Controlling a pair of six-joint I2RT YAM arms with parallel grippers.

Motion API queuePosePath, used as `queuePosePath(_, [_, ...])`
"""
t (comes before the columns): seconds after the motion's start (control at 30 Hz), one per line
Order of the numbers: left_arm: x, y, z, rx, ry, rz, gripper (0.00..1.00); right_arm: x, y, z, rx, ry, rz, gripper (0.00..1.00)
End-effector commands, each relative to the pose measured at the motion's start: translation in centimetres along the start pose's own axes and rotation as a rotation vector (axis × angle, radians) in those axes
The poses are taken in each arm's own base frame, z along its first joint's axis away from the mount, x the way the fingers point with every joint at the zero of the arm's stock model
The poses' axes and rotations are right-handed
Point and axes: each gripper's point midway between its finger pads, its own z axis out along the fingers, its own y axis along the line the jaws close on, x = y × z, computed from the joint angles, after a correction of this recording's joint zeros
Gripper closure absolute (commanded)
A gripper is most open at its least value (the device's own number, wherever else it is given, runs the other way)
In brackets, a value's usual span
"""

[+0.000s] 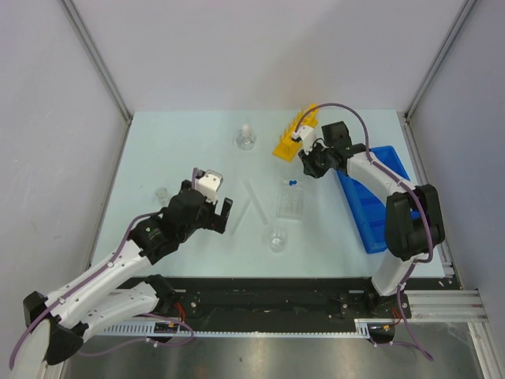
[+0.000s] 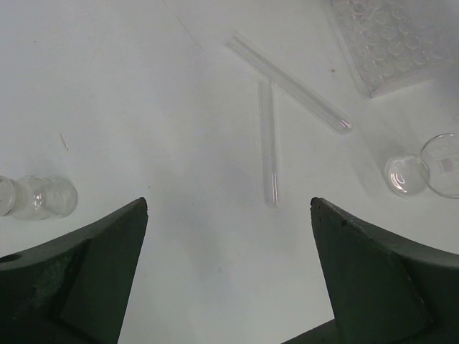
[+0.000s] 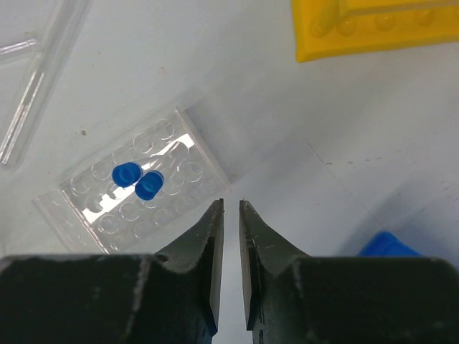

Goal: Organize the chemistry lab equipment

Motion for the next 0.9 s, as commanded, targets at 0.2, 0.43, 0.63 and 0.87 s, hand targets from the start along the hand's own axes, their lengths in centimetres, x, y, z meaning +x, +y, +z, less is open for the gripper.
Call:
queuePosePath(0.2, [1.1,-4.4,2.0,0.175,0.082,-0.113,0.00,-4.5,2.3,-5.8,-0.077,-0.194,-0.064,0.61])
queuePosePath(0.43, [2.1,-7.5,3.0,0.286,0.138,-0.238,0.00,-4.7,3.9,-7.5,-0.132,-0.284,-0.046,0.24])
queuePosePath(0.63, [1.3,-8.1,2.9,0.315,0.136,-0.276,0.00,-5.3,3.9,-8.1,-0.147,-0.346,0.043,0.10])
queuePosePath(0.87, [0.4,-9.8,4.2,0.362,0.158,-0.370,0.00,-5.2,3.9,-7.4,-0.178,-0.347,0.222,0.02])
